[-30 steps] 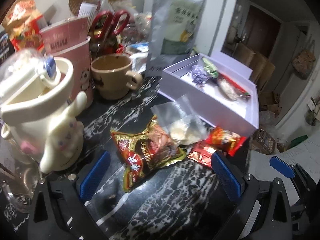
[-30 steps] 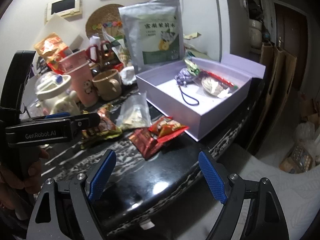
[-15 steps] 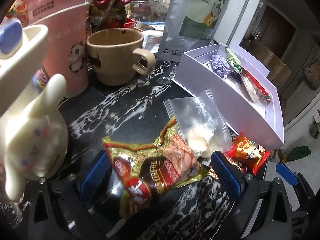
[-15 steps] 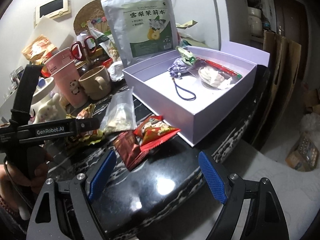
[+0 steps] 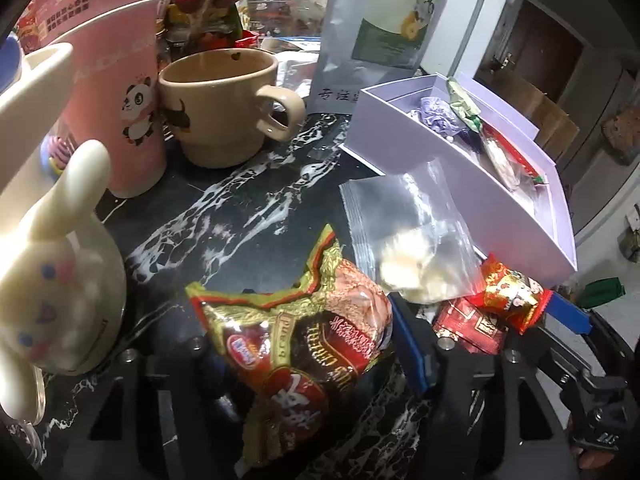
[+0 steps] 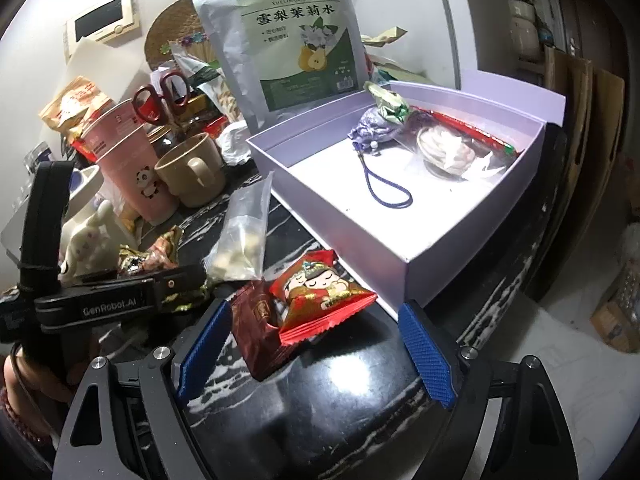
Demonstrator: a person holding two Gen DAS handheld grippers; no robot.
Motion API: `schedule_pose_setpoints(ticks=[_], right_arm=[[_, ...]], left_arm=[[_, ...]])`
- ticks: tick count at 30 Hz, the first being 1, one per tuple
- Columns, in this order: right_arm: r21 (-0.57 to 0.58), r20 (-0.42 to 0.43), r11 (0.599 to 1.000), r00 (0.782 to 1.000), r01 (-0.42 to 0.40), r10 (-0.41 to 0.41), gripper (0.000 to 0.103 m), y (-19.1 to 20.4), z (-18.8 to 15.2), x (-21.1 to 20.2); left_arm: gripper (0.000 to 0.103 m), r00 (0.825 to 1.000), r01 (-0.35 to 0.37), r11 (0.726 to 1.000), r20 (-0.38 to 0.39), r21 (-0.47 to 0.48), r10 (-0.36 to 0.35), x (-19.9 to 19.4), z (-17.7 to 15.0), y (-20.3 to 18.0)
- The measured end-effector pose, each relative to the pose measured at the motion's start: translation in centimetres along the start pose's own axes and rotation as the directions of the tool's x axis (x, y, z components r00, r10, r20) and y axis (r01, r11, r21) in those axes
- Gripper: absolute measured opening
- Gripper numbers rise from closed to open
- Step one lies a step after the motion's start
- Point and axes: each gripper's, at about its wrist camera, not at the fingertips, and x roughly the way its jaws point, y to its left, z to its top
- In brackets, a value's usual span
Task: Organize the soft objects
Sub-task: 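Grasp the brown-gold bag with the left gripper while the right grasps the dark red packet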
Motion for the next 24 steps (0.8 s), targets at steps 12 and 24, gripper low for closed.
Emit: schedule_pose_setpoints(ticks=[12,24], right_arm=[[0.003,-0.065,0.998,0.996,-0.064,0.064,0.079,1.3,-0.8,1.3],[-0.246,-0.082,0.969,0.996,0.010,-0.031,0.058,6.3,-1.3,3.0]], left_arm=[[0.059,1.000,0.029,1.000,-0.012,0.009,-0.029,-2.8,-1.8,0.5],[0.059,0.999,0.036,0.999,-0.006,-0.028,-0.036,-4.9,-3.9,2.1]])
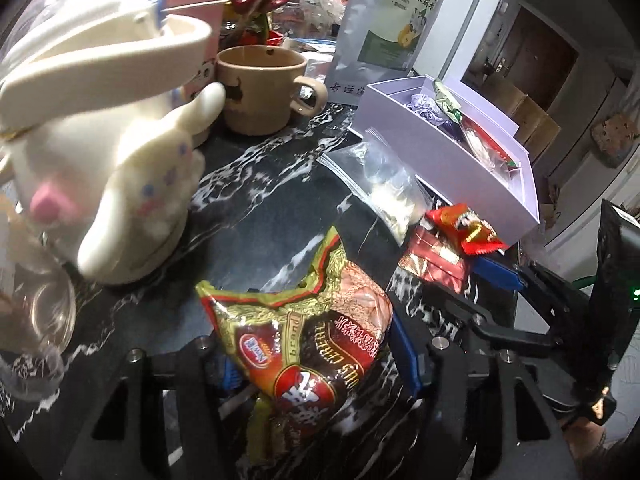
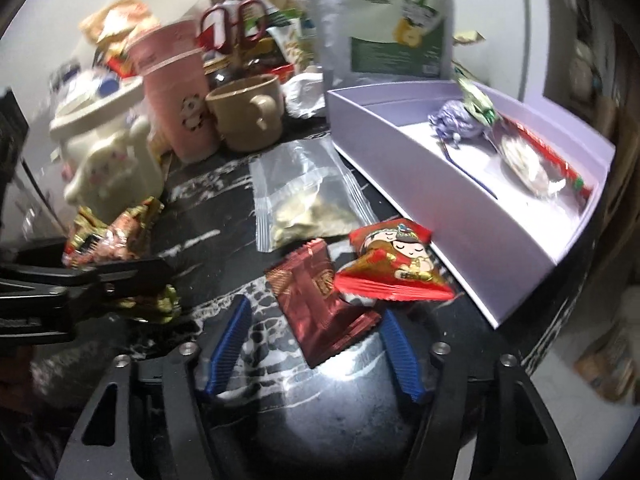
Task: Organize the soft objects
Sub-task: 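Grasp the brown-gold bag with the left gripper while the right grasps the dark red packet, then lift both packets and carry them over the white box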
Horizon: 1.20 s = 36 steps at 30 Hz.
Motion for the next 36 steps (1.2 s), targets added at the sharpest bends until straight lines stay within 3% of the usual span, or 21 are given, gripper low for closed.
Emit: schedule_pose_setpoints(ticks=[3,5,22,26,32,34,36], right_arm=[[-0.066,-0.010,0.996,0.998,0.063,-0.064,0.039,0.9,-0.1,0.2],[-0.068,-0.015,0.997,0.999,0.041,-0.042,0.031,1.1,-0.2,0.0],[-0.055,-0.068,0.996,0.995,-0.076,0.072,0.032,3.1,-3.7,-3.5],[-0.103,-0.058,0.992,0.996,-0.074,0.068,0.048,4.1,-4.2,-3.6],[-0.163,-0.033,0.986,0.999,-0.043,0.038,0.054,5.3,-4.2,-3.1],[-0.184,-0.028,0.982,0.999,-0.035,0.030,0.054,5.6,-4.1,-2.9],[-0.184,-0.021,0.982,0.999,-0.039,0.036,0.032,5.7,-4.1,-2.9]], left_arm=[[0.059,1.000,0.003,1.000,0.004,-0.005,-0.003,-0.4,-0.4,0.2],[0.059,1.000,0.005,1.000,0.008,-0.009,-0.005,-0.6,-0.6,0.4],[0.059,0.999,0.032,0.999,0.002,-0.007,-0.032,-2.5,-3.1,0.6],[0.059,1.000,0.028,1.000,0.005,-0.012,-0.028,-2.9,-3.5,0.8],[0.059,1.000,0.021,0.999,0.011,-0.023,-0.021,-3.4,-4.0,1.2],[0.059,1.000,0.018,0.999,0.014,-0.028,-0.017,-3.5,-4.2,1.3],[0.059,1.000,0.016,0.999,0.010,-0.033,-0.015,-3.5,-4.2,1.4]])
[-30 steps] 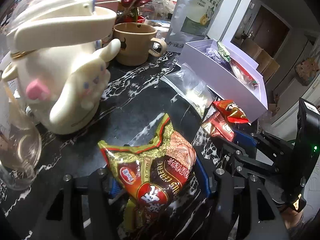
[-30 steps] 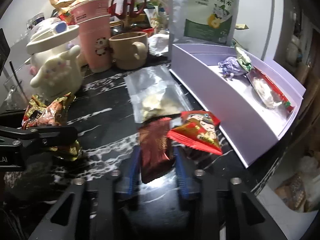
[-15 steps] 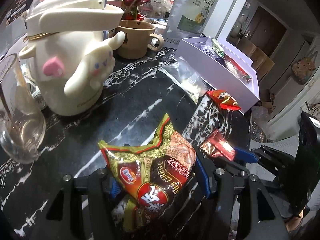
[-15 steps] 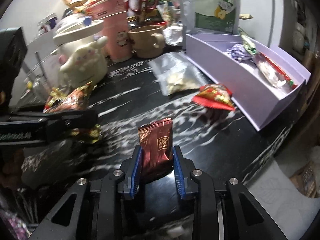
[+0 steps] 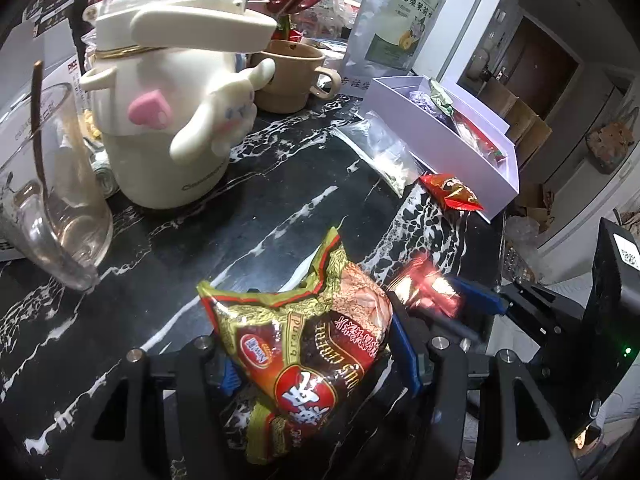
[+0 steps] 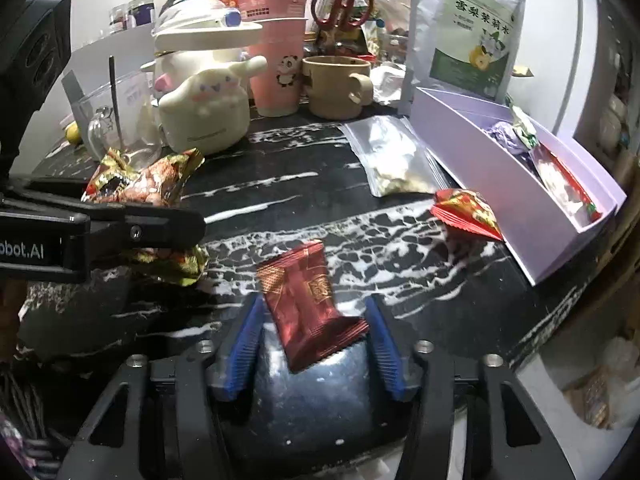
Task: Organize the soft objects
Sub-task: 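Lift both packets and carry them over the white box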
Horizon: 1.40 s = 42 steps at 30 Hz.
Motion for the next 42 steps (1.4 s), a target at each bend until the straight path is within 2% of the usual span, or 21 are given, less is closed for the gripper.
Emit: schedule_pose_setpoints(ticks=[6,15,25,33,42], right_arm=[[-0.006,-0.006,1.000,1.000,-0.011,0.011,0.028,0.4,0.0,0.1],[0.121,-0.005,0.991,0.998,-0.061,0.062,0.028,-1.0,-0.4,-1.0],[0.193,0.057,0.981,0.998,-0.013,0.002,0.028,-1.5,-0.6,-5.1],[0.260,0.127,0.965,0.990,0.030,-0.066,0.028,-2.1,-1.1,-9.1],[0.317,0.204,0.945,0.967,0.082,-0.153,0.028,-3.3,-1.0,-13.6]], left_arm=[[0.059,1.000,-0.004,1.000,0.000,-0.006,0.004,-0.2,-0.2,0.2],[0.059,0.999,0.025,0.999,0.025,0.022,-0.026,-1.3,0.0,-0.6],[0.059,0.994,0.079,0.992,0.070,0.101,-0.086,-3.0,0.6,-2.7],[0.059,0.983,0.132,0.977,0.100,0.167,-0.150,-4.0,1.0,-4.9],[0.059,0.959,0.190,0.943,0.152,0.272,-0.237,-5.7,2.8,-8.9]])
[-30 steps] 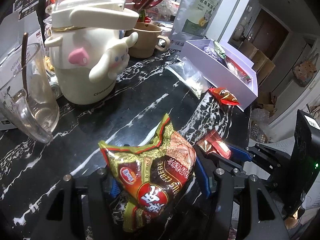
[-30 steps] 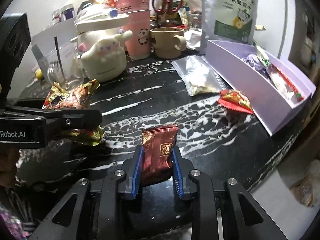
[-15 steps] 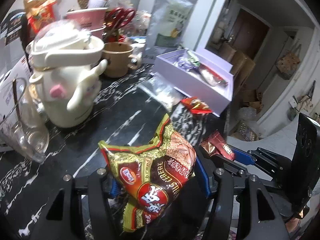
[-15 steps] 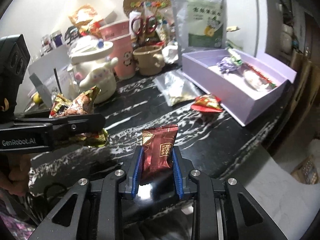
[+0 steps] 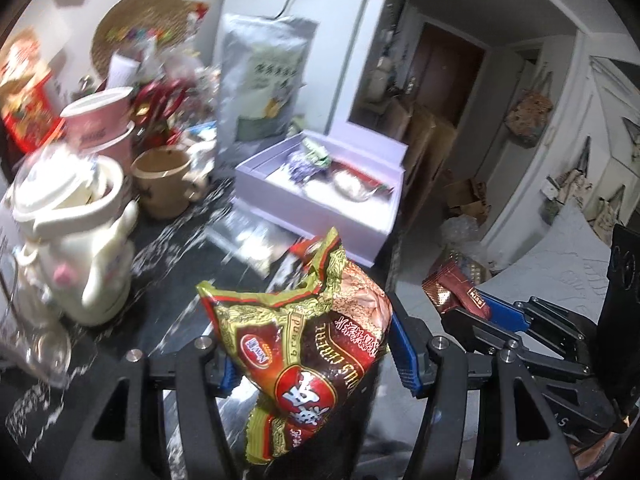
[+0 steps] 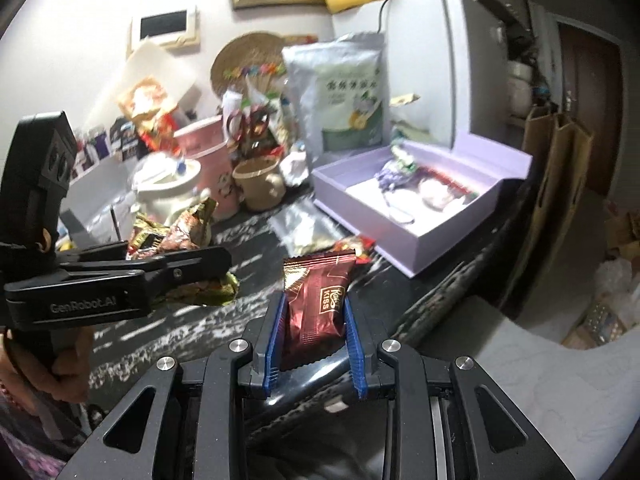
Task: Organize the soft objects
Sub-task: 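Lift both packets and carry them over the white box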
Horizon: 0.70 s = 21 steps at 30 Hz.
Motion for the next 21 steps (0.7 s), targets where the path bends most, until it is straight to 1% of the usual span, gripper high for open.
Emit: schedule_pose_setpoints(ticks=[4,10,15,17,21], right_arm=[[0.007,0.054,0.999,0.998,0.039,-0.039,0.028,-0.9,1.3,-1.8],[0.006,0.117,0.998,0.991,0.062,-0.062,0.028,-2.3,3.4,-3.7],[-0.006,0.166,0.998,0.984,0.063,-0.061,0.028,-3.6,5.8,-4.3],[-0.011,0.187,0.998,0.980,0.066,-0.063,0.028,-4.3,6.8,-4.4],[-0.032,0.235,0.996,0.969,0.086,-0.076,0.028,-5.5,8.8,-4.3]], left_arm=[[0.059,0.999,0.030,0.999,0.045,0.039,-0.032,-0.3,1.6,-1.4],[0.059,0.990,0.064,0.993,0.118,0.096,-0.075,-0.8,4.6,-3.3],[0.059,0.981,0.073,0.987,0.166,0.146,-0.097,-0.1,7.5,-5.0],[0.059,0.978,0.096,0.984,0.169,0.151,-0.121,0.3,8.6,-5.4],[0.059,0.973,0.097,0.980,0.192,0.174,-0.130,1.6,10.9,-6.5]])
